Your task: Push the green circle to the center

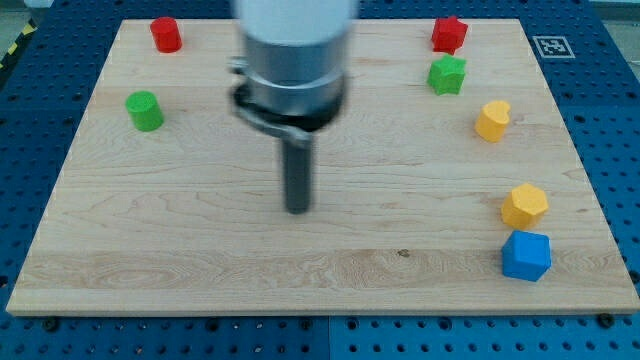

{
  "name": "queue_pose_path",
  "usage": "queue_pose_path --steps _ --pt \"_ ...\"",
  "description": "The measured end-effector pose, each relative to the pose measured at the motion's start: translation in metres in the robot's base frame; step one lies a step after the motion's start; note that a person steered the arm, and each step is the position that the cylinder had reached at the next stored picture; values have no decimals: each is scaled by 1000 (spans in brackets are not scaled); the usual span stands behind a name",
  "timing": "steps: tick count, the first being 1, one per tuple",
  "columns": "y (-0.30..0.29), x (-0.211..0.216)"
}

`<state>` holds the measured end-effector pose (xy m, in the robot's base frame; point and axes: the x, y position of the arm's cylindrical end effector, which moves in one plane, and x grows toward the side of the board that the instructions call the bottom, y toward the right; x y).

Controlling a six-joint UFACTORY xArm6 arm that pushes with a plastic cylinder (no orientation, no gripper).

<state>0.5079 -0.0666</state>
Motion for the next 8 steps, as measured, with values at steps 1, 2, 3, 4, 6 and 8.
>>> queue_pose_path --steps 1,2,3,4,6,8 --pt "-98 -34" --pt "-187 -64" --pt "-191 -71" --pt "-207 -117" --pt "-201 -127" --pt "-155 -121"
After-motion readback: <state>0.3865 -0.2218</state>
